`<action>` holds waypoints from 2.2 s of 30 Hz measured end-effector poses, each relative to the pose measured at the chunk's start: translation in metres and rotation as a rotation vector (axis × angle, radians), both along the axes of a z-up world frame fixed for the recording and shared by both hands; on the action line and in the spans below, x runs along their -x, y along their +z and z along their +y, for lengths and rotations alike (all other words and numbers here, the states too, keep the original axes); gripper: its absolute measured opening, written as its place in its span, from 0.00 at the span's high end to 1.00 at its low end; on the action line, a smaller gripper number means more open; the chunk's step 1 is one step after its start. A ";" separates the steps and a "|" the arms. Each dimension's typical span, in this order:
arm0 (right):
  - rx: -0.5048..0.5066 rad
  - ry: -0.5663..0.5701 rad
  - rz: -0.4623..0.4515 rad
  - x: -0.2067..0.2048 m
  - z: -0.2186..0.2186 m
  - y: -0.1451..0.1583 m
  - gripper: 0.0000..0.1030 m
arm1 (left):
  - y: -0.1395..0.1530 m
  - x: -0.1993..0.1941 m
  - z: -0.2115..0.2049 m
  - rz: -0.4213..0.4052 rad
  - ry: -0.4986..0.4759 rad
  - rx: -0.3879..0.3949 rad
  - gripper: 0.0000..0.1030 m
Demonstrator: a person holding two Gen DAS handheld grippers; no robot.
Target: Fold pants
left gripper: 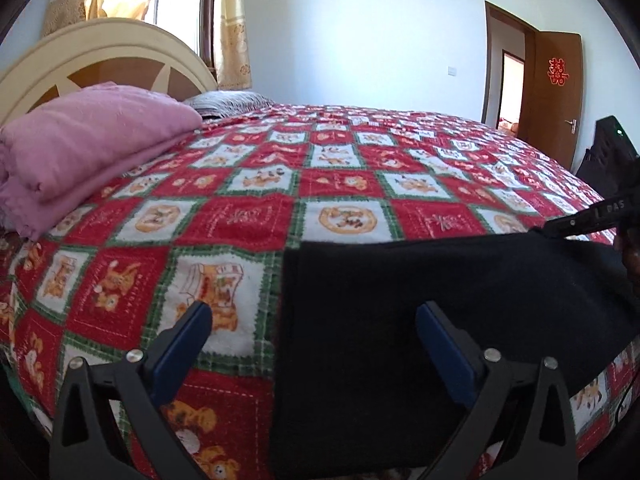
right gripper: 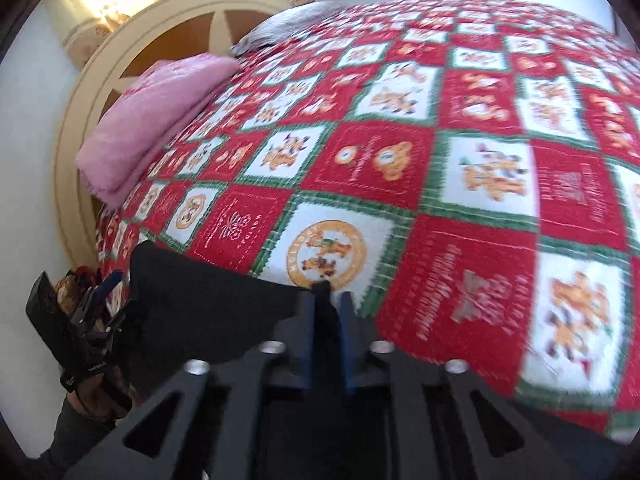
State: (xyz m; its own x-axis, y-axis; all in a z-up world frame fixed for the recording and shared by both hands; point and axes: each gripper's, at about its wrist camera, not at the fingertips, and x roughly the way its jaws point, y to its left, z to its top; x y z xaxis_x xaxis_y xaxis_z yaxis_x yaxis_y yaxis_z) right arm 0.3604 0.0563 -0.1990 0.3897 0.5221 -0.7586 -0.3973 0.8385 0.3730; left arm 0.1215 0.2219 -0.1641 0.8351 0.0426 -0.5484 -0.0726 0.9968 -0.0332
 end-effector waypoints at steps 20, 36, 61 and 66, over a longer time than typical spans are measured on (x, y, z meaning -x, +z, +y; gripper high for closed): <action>-0.049 0.217 -0.072 0.131 -0.001 0.008 0.58 | 0.011 0.001 -0.017 0.018 0.026 0.025 0.00; 0.046 -0.936 -0.112 0.248 -0.467 0.108 0.58 | 0.021 -0.022 -0.127 0.039 -0.244 0.064 0.00; -0.003 -0.879 -0.405 0.215 -0.490 0.168 0.97 | -0.005 -0.020 -0.135 0.076 -0.242 0.045 0.00; -0.040 -0.932 -0.340 0.248 -0.507 0.130 0.97 | -0.006 -0.020 -0.136 0.074 -0.241 0.041 0.00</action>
